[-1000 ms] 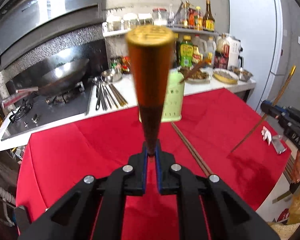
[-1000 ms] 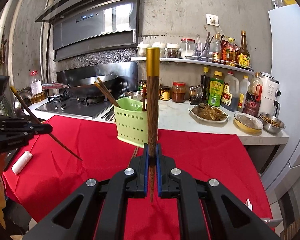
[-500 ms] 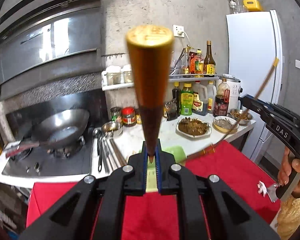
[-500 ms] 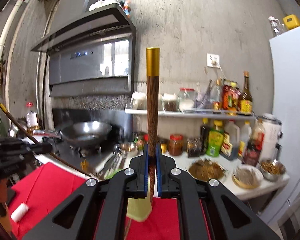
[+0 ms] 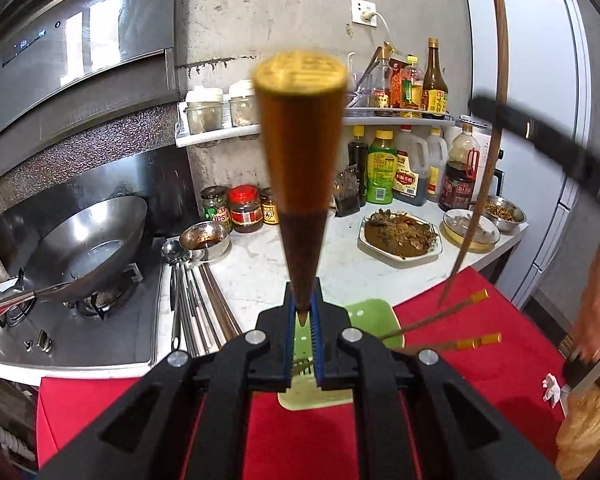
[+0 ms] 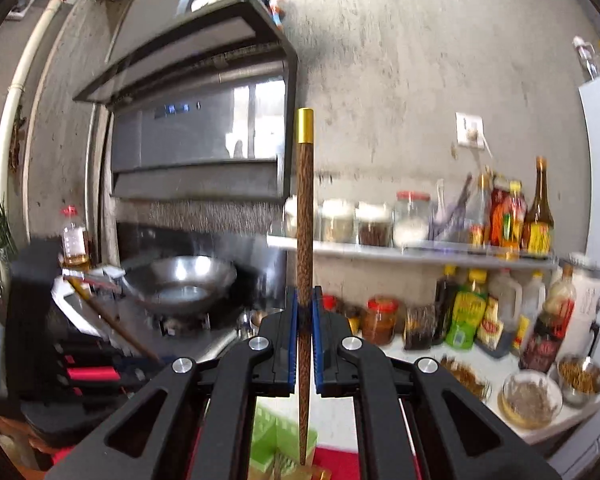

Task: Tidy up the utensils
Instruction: 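Insert both chopsticks into the green holder and open both tools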

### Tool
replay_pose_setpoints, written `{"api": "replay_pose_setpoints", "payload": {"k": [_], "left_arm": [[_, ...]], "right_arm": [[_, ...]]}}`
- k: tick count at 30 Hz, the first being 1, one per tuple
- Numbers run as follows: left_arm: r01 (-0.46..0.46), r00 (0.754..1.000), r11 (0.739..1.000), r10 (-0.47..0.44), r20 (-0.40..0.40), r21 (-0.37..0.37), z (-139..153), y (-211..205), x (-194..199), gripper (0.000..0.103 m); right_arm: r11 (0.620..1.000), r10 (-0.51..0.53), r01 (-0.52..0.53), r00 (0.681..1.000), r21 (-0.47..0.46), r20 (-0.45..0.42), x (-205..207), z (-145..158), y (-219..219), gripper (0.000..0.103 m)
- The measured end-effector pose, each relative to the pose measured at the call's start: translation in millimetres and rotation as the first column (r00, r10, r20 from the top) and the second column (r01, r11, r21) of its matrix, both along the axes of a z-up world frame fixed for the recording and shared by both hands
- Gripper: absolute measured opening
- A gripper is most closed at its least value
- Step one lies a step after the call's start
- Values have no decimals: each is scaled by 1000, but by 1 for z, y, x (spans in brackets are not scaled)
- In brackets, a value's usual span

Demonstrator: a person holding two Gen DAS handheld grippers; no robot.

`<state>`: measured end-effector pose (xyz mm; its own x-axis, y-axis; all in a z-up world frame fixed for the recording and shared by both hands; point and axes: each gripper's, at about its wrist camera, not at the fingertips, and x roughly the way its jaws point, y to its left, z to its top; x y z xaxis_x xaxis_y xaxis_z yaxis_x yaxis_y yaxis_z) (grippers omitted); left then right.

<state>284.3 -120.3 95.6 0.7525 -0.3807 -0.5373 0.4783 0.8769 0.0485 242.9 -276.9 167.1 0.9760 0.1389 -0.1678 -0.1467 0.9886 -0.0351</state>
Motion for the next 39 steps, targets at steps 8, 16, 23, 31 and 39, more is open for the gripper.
{"api": "replay_pose_setpoints", "payload": {"k": [8,16,23,31,39], "left_arm": [[-2,999,1000,3,-43,26,-21,-4,12,7],[-14,996,999,17,-90,31,-41,-4,22,7],[-12,996,999,16,-90,41,-45,-11,27,7],[-46,998,999,46,-30,27,-17,-5,11,24],[-63,994,998,65,87,-28,33,17,-56,40]], "right_arm": [[993,93,-98,991,-58,-93,47,-47,4,7],[992,129,-128,981,16,-145,59,-90,-3,7],[992,130,-127,972,29,-198,49,-105,-6,9],[995,95,-93,982,24,-165,17,-76,-14,39],[999,20,-23,995,-30,-94,-58,-36,-12,39]]}}
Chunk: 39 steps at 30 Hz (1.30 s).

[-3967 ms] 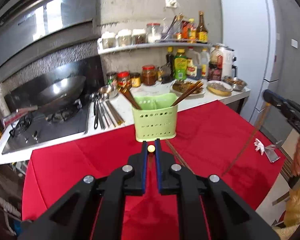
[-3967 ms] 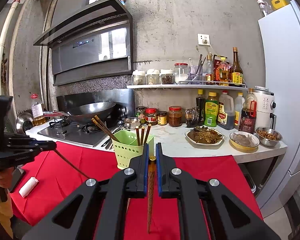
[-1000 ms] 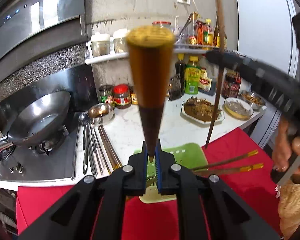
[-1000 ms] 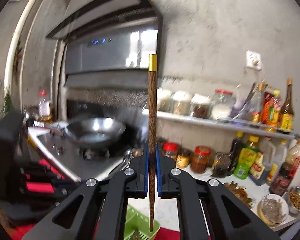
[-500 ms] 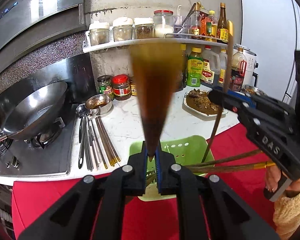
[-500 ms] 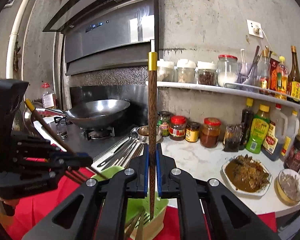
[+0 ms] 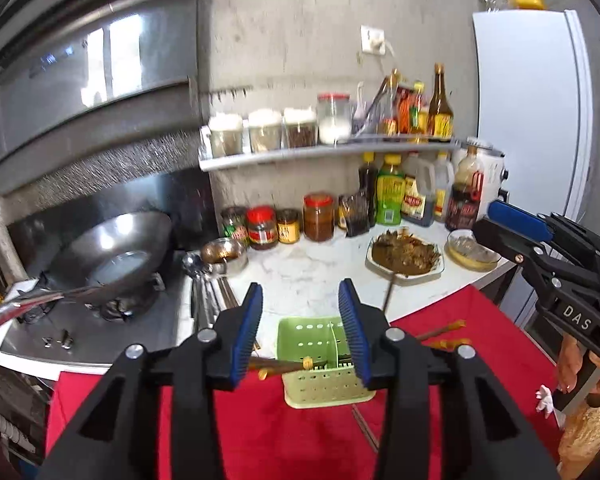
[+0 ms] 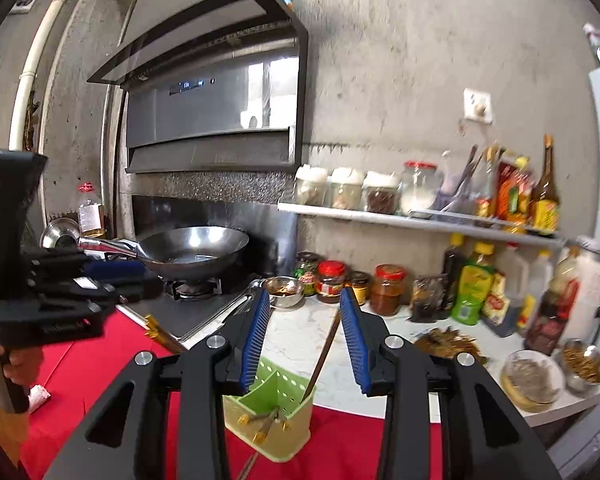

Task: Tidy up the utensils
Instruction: 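Insert both chopsticks into the green holder and open both tools, then bring both open tools back to the last two chopsticks, then grasp a chopstick with the right tool while the left tool grasps the other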

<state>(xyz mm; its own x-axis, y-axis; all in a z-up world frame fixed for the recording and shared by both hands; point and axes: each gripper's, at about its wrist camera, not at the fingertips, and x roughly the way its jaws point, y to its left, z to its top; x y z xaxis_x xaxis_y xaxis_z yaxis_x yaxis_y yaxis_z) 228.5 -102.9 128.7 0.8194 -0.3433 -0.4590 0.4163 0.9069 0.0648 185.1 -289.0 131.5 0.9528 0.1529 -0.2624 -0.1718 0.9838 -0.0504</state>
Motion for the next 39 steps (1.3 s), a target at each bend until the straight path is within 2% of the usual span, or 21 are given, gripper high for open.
{"api": "replay_pose_setpoints", "payload": {"k": [3,7,11,16,23,29,33,39], "left_arm": [[-18,1000,1000,18,11,-3,6,13,-30,42],[-49,999,998,49,8,35,-16,29,-73,42],[-57,997,997,59,-47,49,-59,47,-109,42],[-112,983,991,121,-140,71,-130,71,-140,42],[-170,943,982,186,-276,78,-201,96,-160,42],[-195,934,977,211,-290,83,-222,98,-165,42],[-183,932,981,196,-304,72,-224,93,-161,42],[-187,933,979,203,-296,82,-223,90,-153,42]], "right_arm": [[1000,-18,18,1000,-1,-12,-29,1,1,39],[999,-38,37,998,-17,-60,-67,-16,8,40],[999,-29,27,991,-16,-128,-102,-50,18,40],[1000,-15,11,970,-18,-241,-135,-105,38,40],[1000,-16,10,929,-17,-370,-159,-183,57,40],[1000,-28,31,893,0,-450,-156,-226,64,39],[1000,-8,14,868,7,-497,-141,-242,75,19],[999,-4,20,855,25,-519,-121,-246,77,12]]}}
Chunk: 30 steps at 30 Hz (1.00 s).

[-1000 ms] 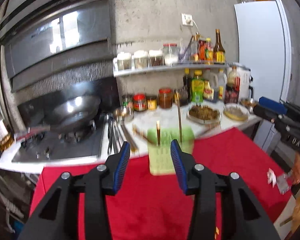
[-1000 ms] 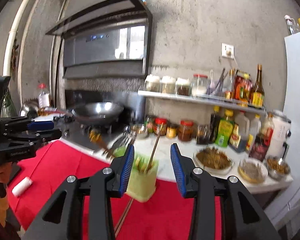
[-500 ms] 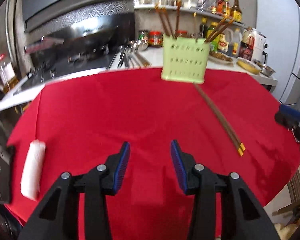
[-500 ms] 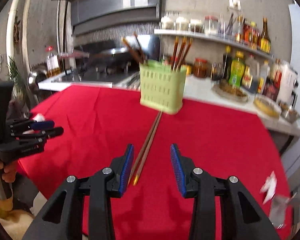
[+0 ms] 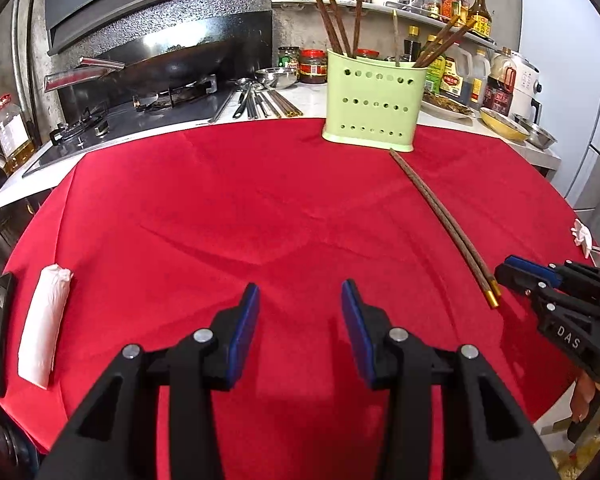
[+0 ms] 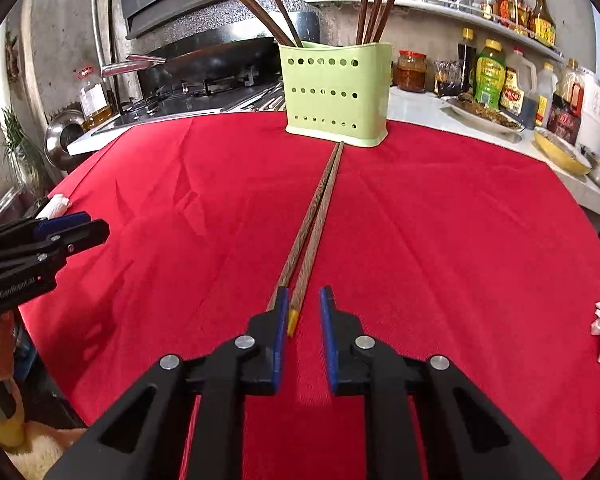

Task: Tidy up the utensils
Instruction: 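Grasp a chopstick with the right tool while the left tool grasps the other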

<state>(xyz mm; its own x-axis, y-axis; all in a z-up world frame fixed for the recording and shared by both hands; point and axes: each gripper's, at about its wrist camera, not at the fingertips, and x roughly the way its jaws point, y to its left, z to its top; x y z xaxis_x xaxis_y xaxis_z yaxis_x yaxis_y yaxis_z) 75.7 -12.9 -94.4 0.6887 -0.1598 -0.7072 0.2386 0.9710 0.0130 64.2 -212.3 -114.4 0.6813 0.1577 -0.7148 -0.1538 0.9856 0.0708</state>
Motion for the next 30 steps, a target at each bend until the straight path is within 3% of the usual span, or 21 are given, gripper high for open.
{"api": "replay_pose_setpoints", "payload": {"k": [10,20,30], "left_arm": [[-45,999,999,45,-24,-15,-2,12,15,42],[157,985,986,-161,-58,-60,-6,-62,6,42],[225,965,966,-238,-106,-124,-18,-114,15,42]], "right_arm": [[1000,-2,1,999,-11,-40,16,-7,3,9],[994,-105,104,993,-19,-54,-11,-7,-48,7],[990,-142,142,989,-17,-33,-34,-8,-71,7]]}}
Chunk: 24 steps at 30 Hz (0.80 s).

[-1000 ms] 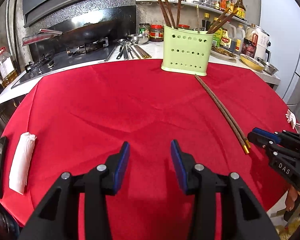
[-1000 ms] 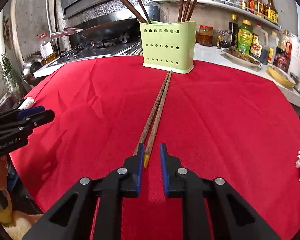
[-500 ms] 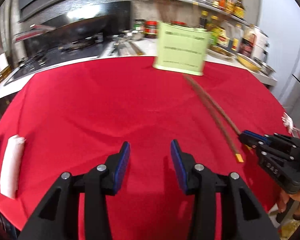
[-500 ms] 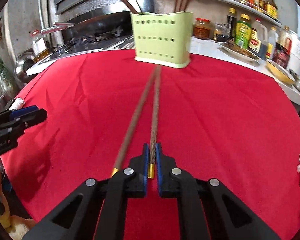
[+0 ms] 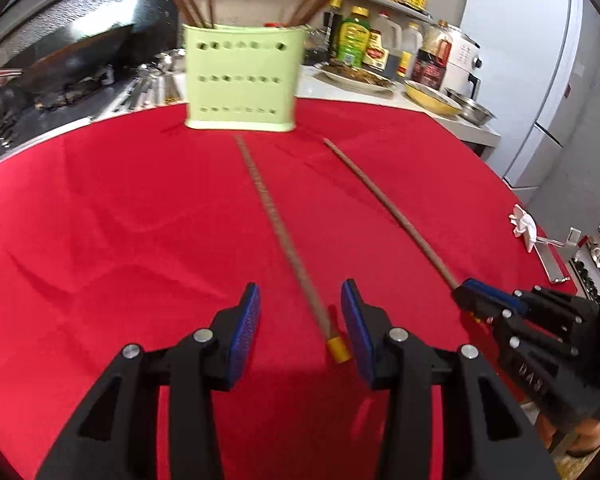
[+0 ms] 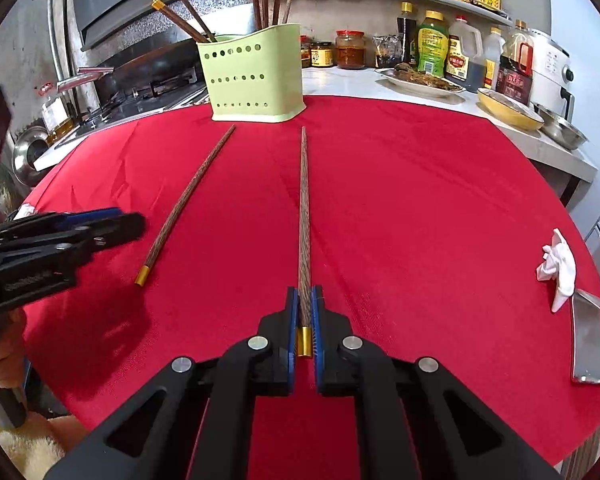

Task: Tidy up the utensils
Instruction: 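Grasp a chopstick with the right tool while the left tool grasps the other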

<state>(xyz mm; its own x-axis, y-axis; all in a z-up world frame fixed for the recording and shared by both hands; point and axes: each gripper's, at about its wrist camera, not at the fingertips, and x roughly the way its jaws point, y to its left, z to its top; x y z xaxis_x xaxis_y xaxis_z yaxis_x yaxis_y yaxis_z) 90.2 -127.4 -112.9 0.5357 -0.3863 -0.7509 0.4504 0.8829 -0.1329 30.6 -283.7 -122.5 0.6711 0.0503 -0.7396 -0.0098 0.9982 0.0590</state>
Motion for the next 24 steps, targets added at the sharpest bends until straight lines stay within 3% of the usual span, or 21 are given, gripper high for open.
{"api": "replay_pose_setpoints", "payload": {"k": [1,6,16,24], "left_arm": [[7,1000,1000,-7,-6,9,-2,-6,1,41],[-21,1000,994,21,3,107,-10,-15,3,9],[-110,994,964,104,38,241,-6,47,-22,7],[-131,991,983,127,36,132,-8,80,-40,9]], "right_arm": [[1000,0,0,1000,-1,2,1,0,0,7],[1000,-2,2,1000,7,7,-1,0,-1,7],[998,55,-55,998,36,14,-1,-1,21,7],[995,63,-65,998,76,31,-9,-1,20,16]]}}
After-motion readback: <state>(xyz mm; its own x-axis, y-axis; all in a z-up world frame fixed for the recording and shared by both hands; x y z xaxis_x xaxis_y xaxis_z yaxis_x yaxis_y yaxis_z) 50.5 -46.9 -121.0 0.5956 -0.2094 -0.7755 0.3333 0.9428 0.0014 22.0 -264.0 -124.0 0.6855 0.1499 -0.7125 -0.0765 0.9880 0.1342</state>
